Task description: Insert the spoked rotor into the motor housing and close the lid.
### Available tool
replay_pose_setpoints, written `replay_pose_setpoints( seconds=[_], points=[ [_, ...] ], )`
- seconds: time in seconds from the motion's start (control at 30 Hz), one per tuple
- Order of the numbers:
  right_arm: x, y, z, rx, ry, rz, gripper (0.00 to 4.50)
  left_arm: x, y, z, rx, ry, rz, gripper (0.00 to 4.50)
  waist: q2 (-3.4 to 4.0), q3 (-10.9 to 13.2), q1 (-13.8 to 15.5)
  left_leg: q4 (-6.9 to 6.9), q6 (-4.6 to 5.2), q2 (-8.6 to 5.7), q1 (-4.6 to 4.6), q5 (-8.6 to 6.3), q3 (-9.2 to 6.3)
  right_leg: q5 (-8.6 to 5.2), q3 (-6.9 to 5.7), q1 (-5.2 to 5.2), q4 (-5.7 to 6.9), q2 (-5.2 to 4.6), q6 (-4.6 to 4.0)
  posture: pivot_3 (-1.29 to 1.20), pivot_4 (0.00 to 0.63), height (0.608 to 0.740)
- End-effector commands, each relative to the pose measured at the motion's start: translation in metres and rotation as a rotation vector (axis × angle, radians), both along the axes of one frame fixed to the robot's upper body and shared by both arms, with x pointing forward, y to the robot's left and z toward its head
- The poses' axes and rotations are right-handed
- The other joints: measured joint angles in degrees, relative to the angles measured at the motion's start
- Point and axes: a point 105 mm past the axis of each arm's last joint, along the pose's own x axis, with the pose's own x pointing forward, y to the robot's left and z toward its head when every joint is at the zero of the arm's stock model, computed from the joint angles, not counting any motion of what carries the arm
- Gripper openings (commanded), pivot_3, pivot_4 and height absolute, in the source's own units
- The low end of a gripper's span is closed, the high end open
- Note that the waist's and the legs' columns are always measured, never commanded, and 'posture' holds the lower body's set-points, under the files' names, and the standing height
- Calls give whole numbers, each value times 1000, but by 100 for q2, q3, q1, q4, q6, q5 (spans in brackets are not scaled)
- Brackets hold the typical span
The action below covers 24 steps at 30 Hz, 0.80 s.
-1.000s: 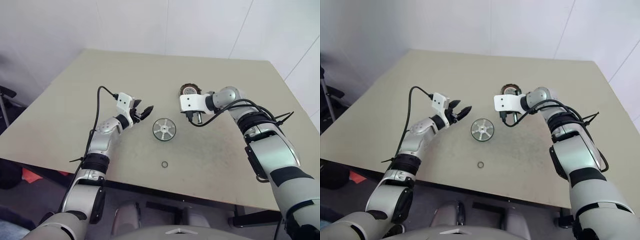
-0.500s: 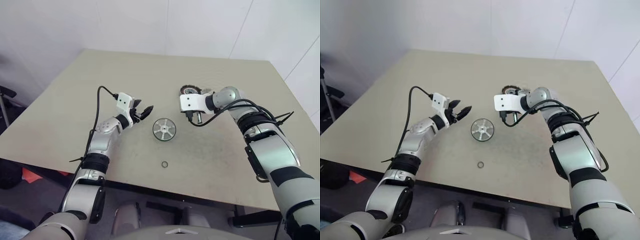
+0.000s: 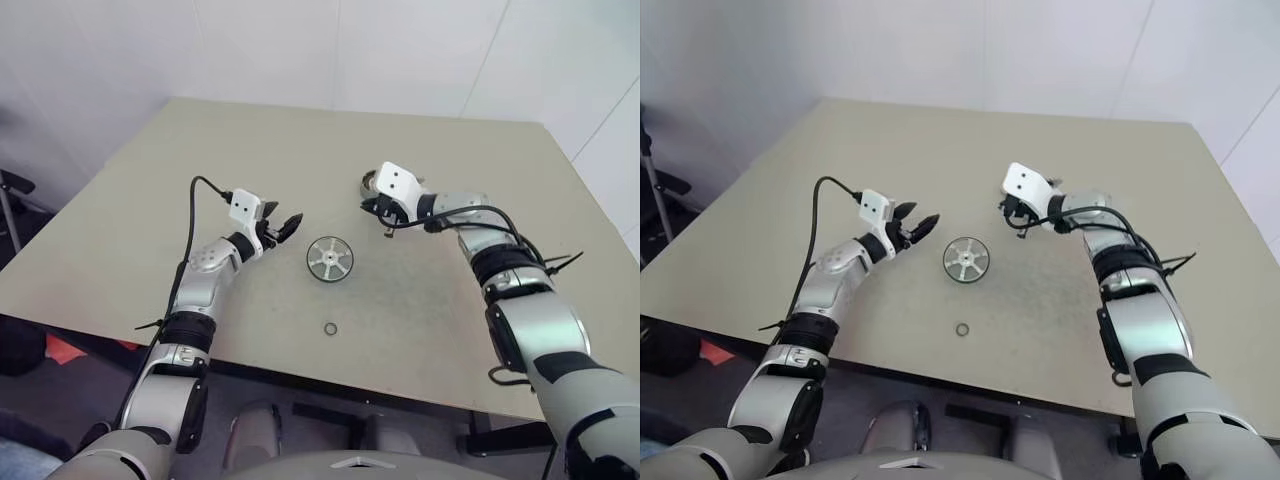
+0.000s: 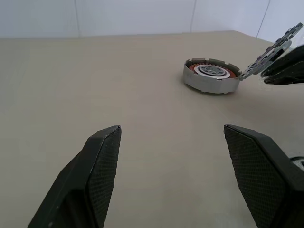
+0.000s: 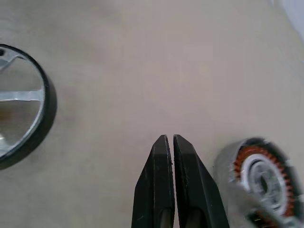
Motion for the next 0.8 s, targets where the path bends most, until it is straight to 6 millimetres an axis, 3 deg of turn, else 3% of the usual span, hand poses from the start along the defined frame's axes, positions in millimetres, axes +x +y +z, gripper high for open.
replay_pose_setpoints(
  seconds=[0.03, 0.13, 0.27, 0.37, 0.47, 0.57, 0.8],
  points=[
    [-8, 2, 50, 280, -34, 28, 134, 5, 12, 22, -2, -70, 15, 3692, 0, 0, 4, 0, 0, 0, 0, 0, 0, 0, 0, -1, 1, 0, 0, 0, 0, 740],
    [-7, -13, 90, 513, -83, -54, 134, 7, 20, 28, -15, -78, 33, 3692, 0, 0, 5, 0, 1, 0, 2, 2, -1, 1, 0, -1, 1, 0, 1, 0, 0, 740],
    [-4, -36, 118, 660, -154, -168, 134, 9, 27, 34, -31, -87, 46, 3692, 0, 0, 14, 0, -3, 1, 14, 9, -3, 1, -2, 10, 2, 0, 3, 0, 0, 740],
    [9, -68, 134, 780, -230, -359, 134, 11, 37, 42, -63, -101, 76, 3692, 0, 0, 5, -1, -8, -1, 20, 12, -4, 1, -3, 18, 1, 0, 3, 0, 0, 740],
    [23, -96, 124, 764, -263, -572, 134, 12, 45, 45, -72, -108, 101, 3692, 0, 0, -5, -3, -25, -4, 20, 22, -5, 1, -2, 17, 1, -1, 3, 0, 0, 740],
    [33, -128, 86, 585, -267, -846, 134, 14, 51, 46, -79, -118, 137, 3692, 0, 0, -10, -10, -30, -7, 21, 25, -7, 1, -3, 18, -2, -1, 3, 0, 0, 740],
    [35, -142, 50, 398, -266, -987, 134, 15, 56, 45, -75, -139, 204, 3692, 1, 1, -27, -17, -30, -15, 3, 25, -6, 1, -2, -1, -4, -1, 4, 0, 0, 740]
  ],
)
